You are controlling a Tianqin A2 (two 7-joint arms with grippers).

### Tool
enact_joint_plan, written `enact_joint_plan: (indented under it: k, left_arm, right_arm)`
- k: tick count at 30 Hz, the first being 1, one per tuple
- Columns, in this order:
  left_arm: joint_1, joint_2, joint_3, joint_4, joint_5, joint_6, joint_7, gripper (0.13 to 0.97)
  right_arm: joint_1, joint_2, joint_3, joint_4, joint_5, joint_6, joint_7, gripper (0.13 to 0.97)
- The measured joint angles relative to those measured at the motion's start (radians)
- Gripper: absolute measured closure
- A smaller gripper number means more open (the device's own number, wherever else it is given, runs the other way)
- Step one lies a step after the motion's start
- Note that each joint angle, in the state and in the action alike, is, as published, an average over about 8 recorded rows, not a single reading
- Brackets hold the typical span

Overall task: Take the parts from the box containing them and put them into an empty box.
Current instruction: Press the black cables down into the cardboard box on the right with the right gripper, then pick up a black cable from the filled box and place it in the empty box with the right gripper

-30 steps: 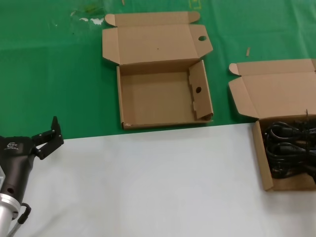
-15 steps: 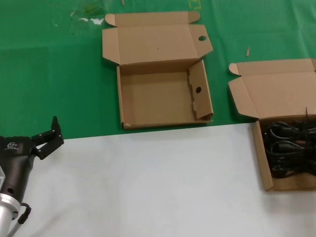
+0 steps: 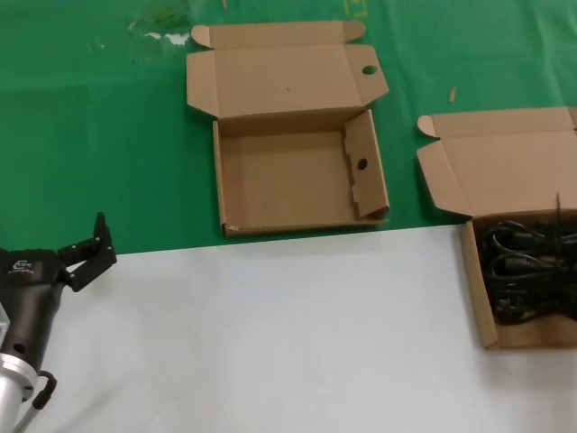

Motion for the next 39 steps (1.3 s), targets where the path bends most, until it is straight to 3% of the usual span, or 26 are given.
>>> enact_joint_plan:
  k: [7, 19, 30, 39]
  left_arm:
    - [0.000, 0.000, 0.000, 0.000, 0.000, 0.000, 0.000, 0.132]
    - [0.000, 0.000, 0.000, 0.000, 0.000, 0.000, 0.000, 0.132]
    - [0.000, 0.000, 0.000, 0.000, 0.000, 0.000, 0.000, 0.132]
    - [0.000, 0.000, 0.000, 0.000, 0.000, 0.000, 0.000, 0.132]
  right_arm:
    - [-0.050, 0.048, 0.046, 0.076, -0.028, 0.041, 0.043, 0.908]
    - [-0.239, 0.174, 0.183, 0.259, -0.179, 0.181, 0.233, 0.920]
    - [-0.309, 0.187, 0.320, 0.311, -0.132, 0.206, 0.162, 0.956]
    - [-0.343, 0.131, 0.348, 0.223, -0.078, 0.160, 0.114, 0.953]
